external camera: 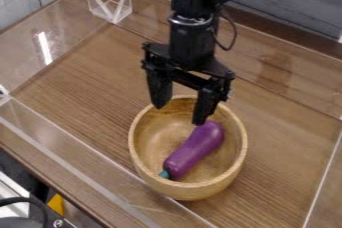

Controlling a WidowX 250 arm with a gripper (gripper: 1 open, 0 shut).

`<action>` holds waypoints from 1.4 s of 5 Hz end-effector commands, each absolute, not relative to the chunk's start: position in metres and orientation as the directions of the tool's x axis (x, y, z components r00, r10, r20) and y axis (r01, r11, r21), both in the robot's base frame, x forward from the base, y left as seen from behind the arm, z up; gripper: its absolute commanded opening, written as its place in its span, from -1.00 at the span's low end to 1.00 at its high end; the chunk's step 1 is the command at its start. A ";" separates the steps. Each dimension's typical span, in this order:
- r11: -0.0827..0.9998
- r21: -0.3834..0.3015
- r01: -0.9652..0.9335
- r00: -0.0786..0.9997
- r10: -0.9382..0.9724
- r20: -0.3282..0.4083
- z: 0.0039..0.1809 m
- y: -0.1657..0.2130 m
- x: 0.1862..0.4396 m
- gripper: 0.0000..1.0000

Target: Remove the purple eggplant from inside the brown bowl and put it on the table

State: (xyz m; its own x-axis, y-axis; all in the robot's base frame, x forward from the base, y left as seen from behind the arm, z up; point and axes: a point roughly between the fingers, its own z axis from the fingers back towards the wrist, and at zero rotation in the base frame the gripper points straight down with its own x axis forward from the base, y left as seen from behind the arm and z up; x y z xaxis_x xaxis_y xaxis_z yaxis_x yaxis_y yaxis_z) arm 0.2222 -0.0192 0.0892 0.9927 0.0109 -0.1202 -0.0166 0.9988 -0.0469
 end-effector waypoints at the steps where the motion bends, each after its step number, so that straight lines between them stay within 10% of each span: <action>1: 0.999 -0.048 0.008 0.997 -0.012 -0.071 0.104 -0.025 0.218 1.00; 7: 0.979 -0.027 0.203 0.979 -0.204 -0.027 0.076 -0.054 0.205 1.00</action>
State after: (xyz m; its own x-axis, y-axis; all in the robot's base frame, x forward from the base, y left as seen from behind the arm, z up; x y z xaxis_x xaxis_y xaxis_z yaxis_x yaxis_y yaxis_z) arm 0.1995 -0.0528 0.0696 0.9776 -0.2015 -0.0604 0.1999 0.9793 -0.0314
